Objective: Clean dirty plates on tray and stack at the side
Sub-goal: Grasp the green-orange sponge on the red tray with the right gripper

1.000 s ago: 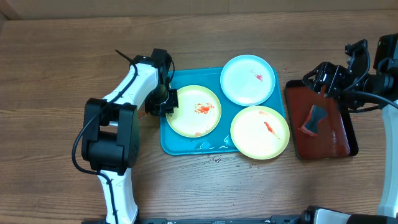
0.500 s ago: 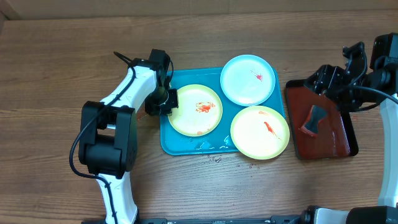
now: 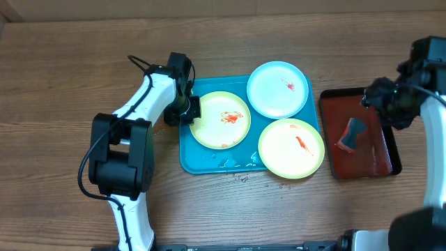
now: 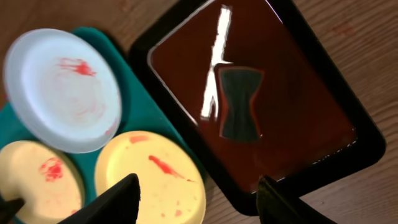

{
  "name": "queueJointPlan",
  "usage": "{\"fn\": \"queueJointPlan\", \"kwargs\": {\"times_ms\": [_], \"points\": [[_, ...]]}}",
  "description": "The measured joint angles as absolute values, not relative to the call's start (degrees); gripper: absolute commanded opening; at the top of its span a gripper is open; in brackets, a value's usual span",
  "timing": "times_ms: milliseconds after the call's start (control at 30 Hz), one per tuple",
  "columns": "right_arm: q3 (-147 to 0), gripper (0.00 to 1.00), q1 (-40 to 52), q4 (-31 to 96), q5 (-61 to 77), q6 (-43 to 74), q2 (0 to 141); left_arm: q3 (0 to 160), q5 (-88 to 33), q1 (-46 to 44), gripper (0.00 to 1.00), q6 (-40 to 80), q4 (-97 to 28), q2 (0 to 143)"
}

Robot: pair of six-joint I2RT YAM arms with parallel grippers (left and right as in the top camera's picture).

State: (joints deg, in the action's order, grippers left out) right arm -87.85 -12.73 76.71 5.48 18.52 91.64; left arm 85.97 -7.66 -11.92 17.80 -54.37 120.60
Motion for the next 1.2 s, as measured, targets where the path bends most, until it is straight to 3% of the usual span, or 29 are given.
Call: {"fn": "queueJointPlan", "kwargs": {"times_ms": [333, 500, 767, 867, 933, 1200], "points": [[-85.23, 0.47, -12.73, 73.95, 2.09, 21.21, 107.2, 85.97, -7.44, -11.92, 0.04, 17.8, -54.33, 120.6], [-78.04, 0.45, -12.73, 67.59, 1.43, 21.91, 108.71, 86.02, -7.44, -11.92, 0.04, 17.8, -54.19, 120.6], [-69.67, 0.33, -12.73, 57.04, 1.15, 22.09, 108.71, 86.02, -7.42, -11.92, 0.04, 17.8, -54.15, 120.6], [-68.75, 0.27, -12.73, 55.44, 1.13, 22.06, 108.71, 86.02, -7.42, -11.92, 0.04, 17.8, -54.15, 120.6], [-68.71, 0.04, -12.71, 55.0, 1.17, 21.71, 108.71, 86.02, -7.42, -11.92, 0.04, 17.8, -54.15, 120.6], [-68.84, 0.04, -12.71, 55.09, 1.21, 19.9, 108.71, 86.02, -7.4, -11.92, 0.04, 17.8, -54.11, 120.6]]}}
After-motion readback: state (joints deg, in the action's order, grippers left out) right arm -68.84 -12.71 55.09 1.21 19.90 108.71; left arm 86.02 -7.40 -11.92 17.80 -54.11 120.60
